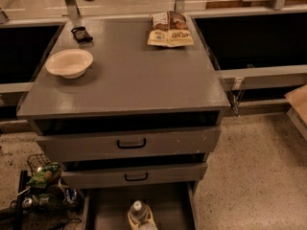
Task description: Place blue plastic bottle into bottom drawer
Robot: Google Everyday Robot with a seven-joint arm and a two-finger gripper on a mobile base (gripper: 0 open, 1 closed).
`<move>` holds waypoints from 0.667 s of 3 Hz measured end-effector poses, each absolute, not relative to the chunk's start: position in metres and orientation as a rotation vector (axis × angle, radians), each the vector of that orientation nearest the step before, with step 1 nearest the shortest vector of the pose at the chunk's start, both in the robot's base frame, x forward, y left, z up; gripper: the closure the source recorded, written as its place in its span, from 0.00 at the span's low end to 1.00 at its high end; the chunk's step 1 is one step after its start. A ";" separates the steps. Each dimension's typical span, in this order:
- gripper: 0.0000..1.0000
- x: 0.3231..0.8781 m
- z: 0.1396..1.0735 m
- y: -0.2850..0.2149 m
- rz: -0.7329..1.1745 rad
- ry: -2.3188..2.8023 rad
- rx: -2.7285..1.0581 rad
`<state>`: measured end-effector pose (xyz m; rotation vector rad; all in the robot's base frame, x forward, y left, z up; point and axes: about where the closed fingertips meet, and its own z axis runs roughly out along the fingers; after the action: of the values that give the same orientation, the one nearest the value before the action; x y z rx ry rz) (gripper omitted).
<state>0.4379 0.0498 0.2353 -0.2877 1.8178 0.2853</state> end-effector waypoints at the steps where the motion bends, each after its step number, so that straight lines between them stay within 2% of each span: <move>1: 1.00 0.438 0.235 0.050 0.285 1.818 -0.288; 2: 1.00 0.438 0.235 0.050 0.285 1.818 -0.288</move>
Offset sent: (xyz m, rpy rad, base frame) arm 0.0148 -0.0084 0.0040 0.0159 0.0432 -0.0236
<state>0.4379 0.0498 0.2355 -0.2878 1.8178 0.2852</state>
